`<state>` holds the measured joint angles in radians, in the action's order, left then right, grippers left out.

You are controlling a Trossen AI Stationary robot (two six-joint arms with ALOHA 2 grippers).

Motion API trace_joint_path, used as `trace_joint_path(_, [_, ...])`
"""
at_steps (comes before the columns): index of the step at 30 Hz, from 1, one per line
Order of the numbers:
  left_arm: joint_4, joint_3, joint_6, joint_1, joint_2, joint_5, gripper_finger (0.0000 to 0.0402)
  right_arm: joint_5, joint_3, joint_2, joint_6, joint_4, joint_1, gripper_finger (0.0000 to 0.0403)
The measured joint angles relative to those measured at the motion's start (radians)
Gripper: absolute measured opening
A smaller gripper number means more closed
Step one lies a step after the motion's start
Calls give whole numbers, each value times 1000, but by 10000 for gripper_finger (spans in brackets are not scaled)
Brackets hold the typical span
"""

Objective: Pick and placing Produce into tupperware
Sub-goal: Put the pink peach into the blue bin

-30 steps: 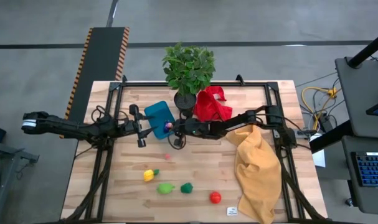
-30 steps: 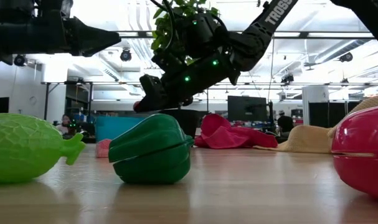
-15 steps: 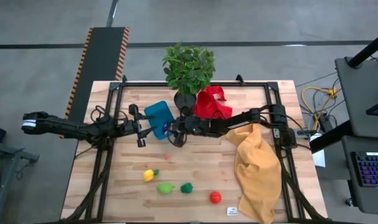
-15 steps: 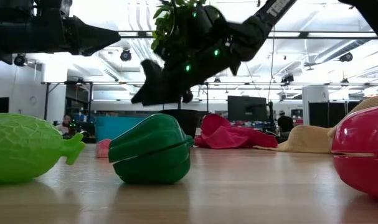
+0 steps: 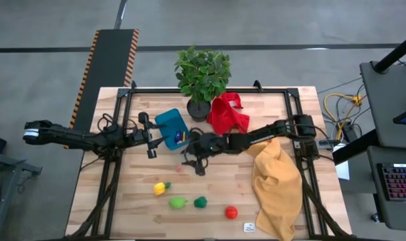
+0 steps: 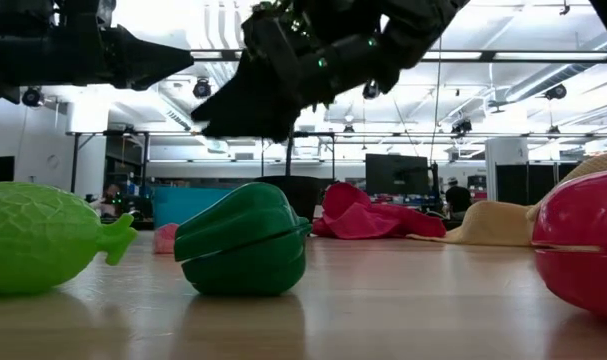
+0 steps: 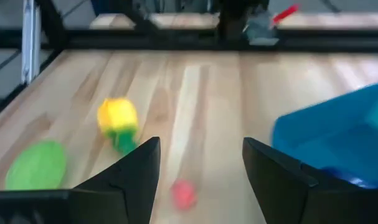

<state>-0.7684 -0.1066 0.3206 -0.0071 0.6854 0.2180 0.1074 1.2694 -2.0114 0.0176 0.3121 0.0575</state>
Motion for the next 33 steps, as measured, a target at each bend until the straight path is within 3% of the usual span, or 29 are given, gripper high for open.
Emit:
trace_joint_path(12, [0, 0, -1, 0, 1, 0, 173, 4, 15, -157, 6, 87, 14, 219])
trace_joint_path(33, [1, 0, -3, 0, 1, 0, 173, 6, 93, -294, 60, 123, 27, 219])
